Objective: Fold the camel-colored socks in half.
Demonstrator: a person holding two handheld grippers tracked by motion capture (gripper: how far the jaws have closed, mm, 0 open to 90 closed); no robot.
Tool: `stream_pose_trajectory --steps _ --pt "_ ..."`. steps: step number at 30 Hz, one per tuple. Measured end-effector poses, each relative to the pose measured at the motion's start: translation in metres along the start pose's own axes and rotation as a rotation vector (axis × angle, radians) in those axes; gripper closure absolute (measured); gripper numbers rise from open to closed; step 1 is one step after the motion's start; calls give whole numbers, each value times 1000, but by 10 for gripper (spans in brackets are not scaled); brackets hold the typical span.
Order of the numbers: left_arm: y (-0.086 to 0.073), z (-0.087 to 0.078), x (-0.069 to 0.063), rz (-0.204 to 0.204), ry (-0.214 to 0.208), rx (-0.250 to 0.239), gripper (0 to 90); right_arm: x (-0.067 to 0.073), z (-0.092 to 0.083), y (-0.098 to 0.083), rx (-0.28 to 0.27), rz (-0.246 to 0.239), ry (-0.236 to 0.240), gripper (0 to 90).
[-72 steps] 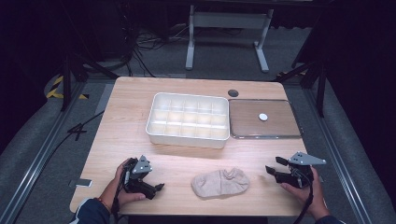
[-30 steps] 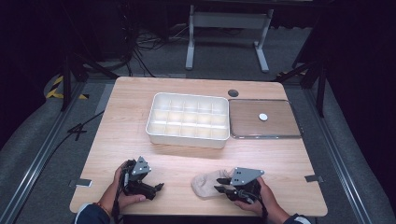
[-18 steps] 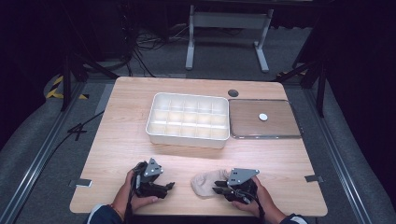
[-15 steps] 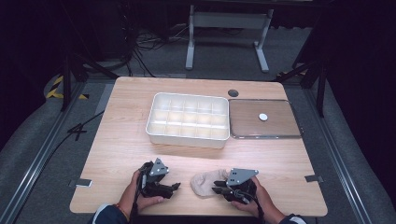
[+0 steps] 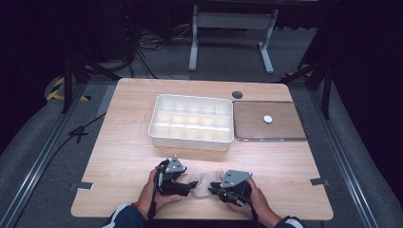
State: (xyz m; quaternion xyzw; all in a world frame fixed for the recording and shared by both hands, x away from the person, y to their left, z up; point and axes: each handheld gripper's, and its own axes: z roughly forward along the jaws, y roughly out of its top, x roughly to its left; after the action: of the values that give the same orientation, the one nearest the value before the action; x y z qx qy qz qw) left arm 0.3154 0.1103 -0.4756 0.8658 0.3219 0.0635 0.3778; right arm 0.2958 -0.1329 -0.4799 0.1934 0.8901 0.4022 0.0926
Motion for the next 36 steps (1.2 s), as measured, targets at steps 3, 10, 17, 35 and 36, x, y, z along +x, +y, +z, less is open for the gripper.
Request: stream_pose_trajectory --steps 3,10,17,35,36 --pt "1 4 -6 52 55 30 299 0 1 1 0 3 2 780" --pt "2 5 -11 62 60 46 348 1 2 1 -3 -9 -4 780" --pt "5 1 -12 58 5 69 634 2 2 2 5 -22 -4 786" --pt "10 -21 -14 43 -62 -39 811 -1 12 18 55 -25 -5 827" --pt "12 -22 -15 47 -70 -52 812 -1 12 18 58 -19 -2 828"
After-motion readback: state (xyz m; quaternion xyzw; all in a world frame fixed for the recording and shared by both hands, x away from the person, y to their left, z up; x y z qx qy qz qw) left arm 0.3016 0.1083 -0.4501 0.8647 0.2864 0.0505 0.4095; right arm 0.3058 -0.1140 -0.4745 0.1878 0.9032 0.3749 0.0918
